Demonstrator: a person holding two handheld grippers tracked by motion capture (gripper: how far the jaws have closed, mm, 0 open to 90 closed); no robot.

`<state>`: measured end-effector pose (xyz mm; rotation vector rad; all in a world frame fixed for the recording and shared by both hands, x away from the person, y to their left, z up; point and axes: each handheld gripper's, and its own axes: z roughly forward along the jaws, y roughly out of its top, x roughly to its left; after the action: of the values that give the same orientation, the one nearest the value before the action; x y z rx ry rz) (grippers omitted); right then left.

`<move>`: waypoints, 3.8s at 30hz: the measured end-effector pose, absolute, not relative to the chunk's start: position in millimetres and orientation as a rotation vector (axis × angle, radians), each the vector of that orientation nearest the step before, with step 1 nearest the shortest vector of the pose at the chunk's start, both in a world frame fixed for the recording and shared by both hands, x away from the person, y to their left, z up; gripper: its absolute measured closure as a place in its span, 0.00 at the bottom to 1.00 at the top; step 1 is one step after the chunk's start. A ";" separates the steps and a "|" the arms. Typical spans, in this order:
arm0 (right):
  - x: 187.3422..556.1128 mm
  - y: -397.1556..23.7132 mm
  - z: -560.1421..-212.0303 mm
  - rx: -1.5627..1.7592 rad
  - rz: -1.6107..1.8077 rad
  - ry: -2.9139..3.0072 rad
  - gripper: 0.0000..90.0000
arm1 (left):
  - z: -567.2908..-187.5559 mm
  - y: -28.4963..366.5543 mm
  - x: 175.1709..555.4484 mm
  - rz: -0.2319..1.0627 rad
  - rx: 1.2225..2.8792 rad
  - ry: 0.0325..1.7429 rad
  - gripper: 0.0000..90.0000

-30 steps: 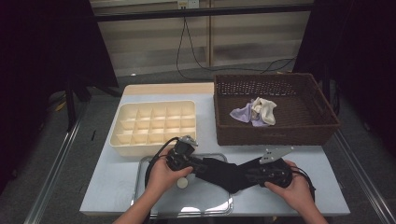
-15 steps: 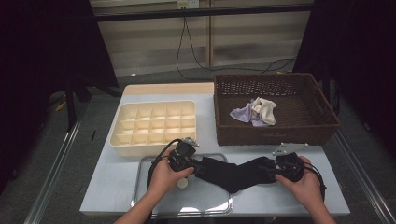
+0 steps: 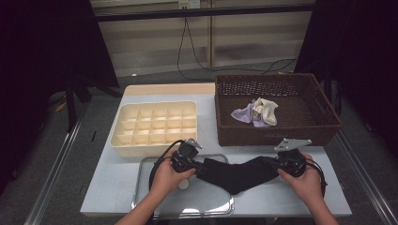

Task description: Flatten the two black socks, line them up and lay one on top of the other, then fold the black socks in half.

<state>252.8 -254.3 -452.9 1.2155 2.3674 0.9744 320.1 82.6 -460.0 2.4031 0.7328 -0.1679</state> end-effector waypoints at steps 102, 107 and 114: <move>255.9 -124.9 -475.8 0.912 1.214 2.627 0.99 | -369.8 80.1 346.9 -0.409 2.340 0.714 0.89; 260.2 -117.7 -475.8 0.893 1.205 2.641 0.99 | -370.6 83.3 345.7 -0.408 2.338 0.731 0.89; 267.7 -98.3 -475.0 0.859 1.198 2.674 0.98 | -370.0 88.4 347.3 -0.389 2.369 0.718 0.89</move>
<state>267.7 -98.3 -475.0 0.8588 2.6744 1.1984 347.3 88.4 -370.0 2.3695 0.7183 -0.3894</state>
